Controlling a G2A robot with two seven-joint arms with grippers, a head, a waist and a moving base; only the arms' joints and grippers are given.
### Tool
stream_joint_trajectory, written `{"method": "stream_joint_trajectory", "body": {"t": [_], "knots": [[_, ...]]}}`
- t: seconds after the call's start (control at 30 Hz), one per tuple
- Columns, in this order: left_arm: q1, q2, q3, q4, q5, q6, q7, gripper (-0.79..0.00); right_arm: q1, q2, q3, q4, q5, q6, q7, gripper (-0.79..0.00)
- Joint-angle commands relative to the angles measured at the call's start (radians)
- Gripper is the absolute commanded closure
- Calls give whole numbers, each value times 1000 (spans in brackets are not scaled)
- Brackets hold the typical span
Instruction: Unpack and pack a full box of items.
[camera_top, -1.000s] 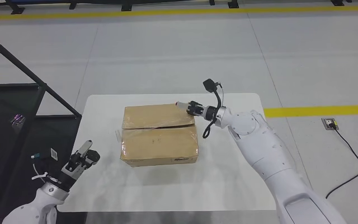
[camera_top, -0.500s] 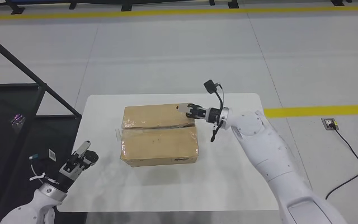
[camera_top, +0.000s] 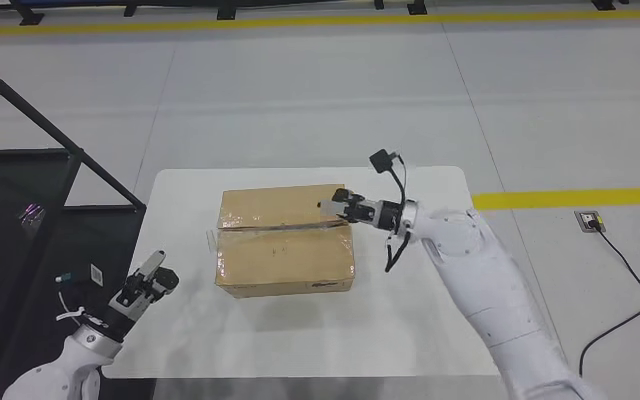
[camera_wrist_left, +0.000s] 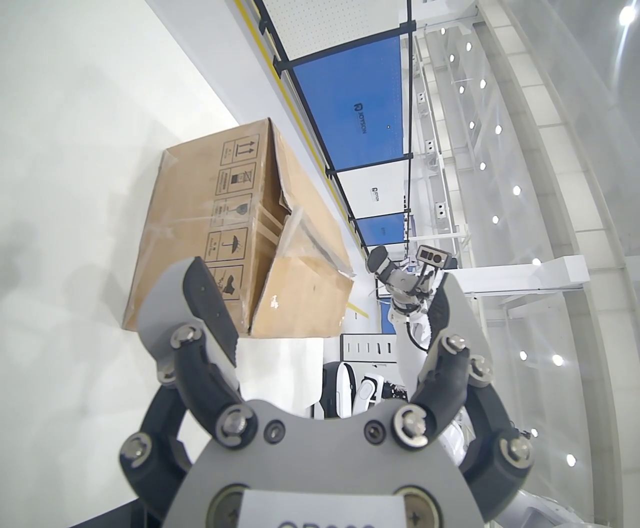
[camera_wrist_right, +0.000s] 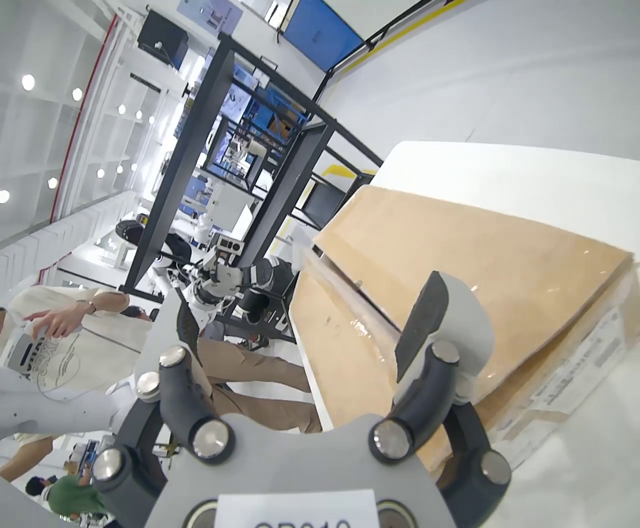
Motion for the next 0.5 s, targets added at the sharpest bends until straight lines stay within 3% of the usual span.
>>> {"method": "stream_joint_trajectory", "body": {"t": [0.0,0.13,0.23,0.47], "knots": [[-3,-1,1,8,-17,5,22,-785,-34,10,19,-60,3,8,22,-785],[-21,0,21,21,-4,15,37,-785,-119,30,54,-187,-3,21,40,-785],[-51,7,34,39,-5,-2,-38,-785,-179,41,68,-283,-18,39,52,-785],[-237,25,57,173,-60,94,-155,-785,-310,61,91,-471,-104,81,4,-785]]}}
